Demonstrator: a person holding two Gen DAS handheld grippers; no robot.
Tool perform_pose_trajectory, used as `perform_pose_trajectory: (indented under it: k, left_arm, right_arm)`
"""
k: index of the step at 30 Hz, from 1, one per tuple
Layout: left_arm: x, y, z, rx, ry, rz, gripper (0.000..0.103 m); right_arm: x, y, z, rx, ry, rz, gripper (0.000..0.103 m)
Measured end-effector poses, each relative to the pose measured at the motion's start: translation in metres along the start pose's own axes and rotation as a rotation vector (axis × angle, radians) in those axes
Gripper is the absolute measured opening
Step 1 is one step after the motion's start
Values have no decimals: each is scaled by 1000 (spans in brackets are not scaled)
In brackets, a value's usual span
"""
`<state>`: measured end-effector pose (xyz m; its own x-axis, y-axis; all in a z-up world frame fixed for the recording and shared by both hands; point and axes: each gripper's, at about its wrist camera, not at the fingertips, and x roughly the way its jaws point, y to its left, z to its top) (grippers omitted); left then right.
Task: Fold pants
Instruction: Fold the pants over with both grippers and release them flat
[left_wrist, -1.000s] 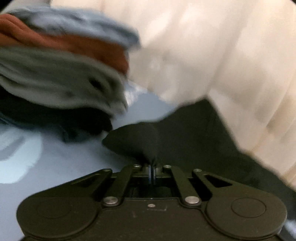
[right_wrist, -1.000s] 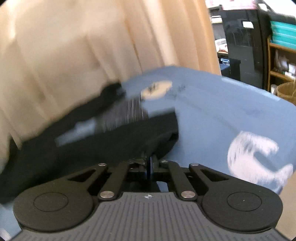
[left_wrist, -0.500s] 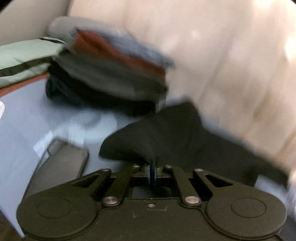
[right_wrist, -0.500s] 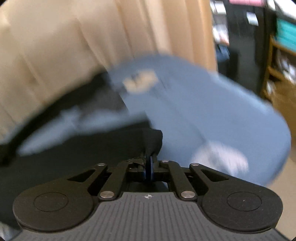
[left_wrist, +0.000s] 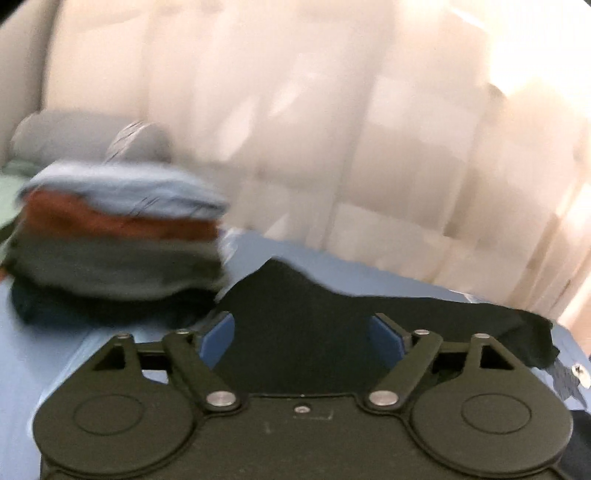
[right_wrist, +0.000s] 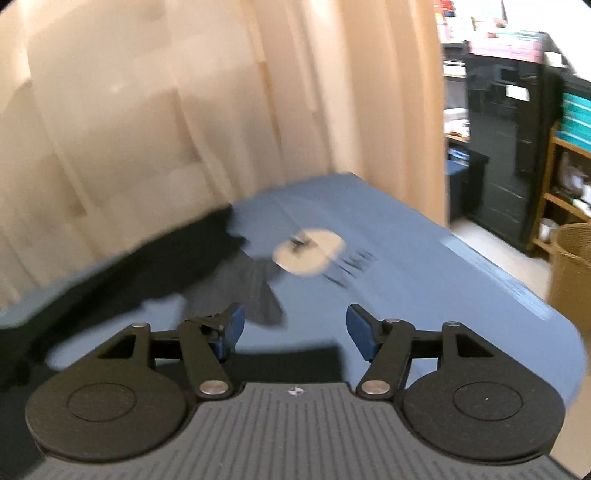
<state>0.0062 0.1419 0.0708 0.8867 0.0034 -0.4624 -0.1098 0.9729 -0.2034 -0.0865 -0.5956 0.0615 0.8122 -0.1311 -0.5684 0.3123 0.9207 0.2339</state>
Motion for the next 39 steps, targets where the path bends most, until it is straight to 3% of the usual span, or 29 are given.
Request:
perform_pose_trajectory:
  k: [5,9,16,20,22,23,24,25,26,32,36,38,39]
  left_arm:
    - [73,-13,23,68,30,60,103]
    - [124,-7,26,50,92,138,103]
    - [147,-2,19,52,150,190,103]
    - [156,0,23,36,155,213,103]
    - [161,-1,25,36,157,224,103]
    - [165,-2,25,42,159,227,103]
    - [169,-3,26,47,163,229,103]
    - [173,-4,26,52,166,228,103]
    - [175,-6,26,53,168,228,103]
    - [180,-10,28,60,148,218,103]
    - [180,-11,37,68,128,213,103]
    - [182,-12,43,83,127,204,103]
    - [184,-14,47,96,130,197,103]
  right_arm:
    - [56,30,33,-24,-9,56,103]
    - [114,46,43,-54,32,30,103]
    - [220,68,39,-118,118,1,103]
    - [262,68,39,-47,134,-3,103]
    - [270,73,36,-53,101,-9,103]
    - [272,76,35,-72,104,4,89]
    - [271,80,34,-96,101,26,53]
    - [270,81,34,-119,108,48,6]
    - [266,81,34,-129,98,36,3]
    - [238,40,47,-82,61,-104,1]
    - [231,28,49,-94,144,-105,8]
    - [229,33,52,-147,163,-103,45]
    - [225,37,55,-160,129,-120,59]
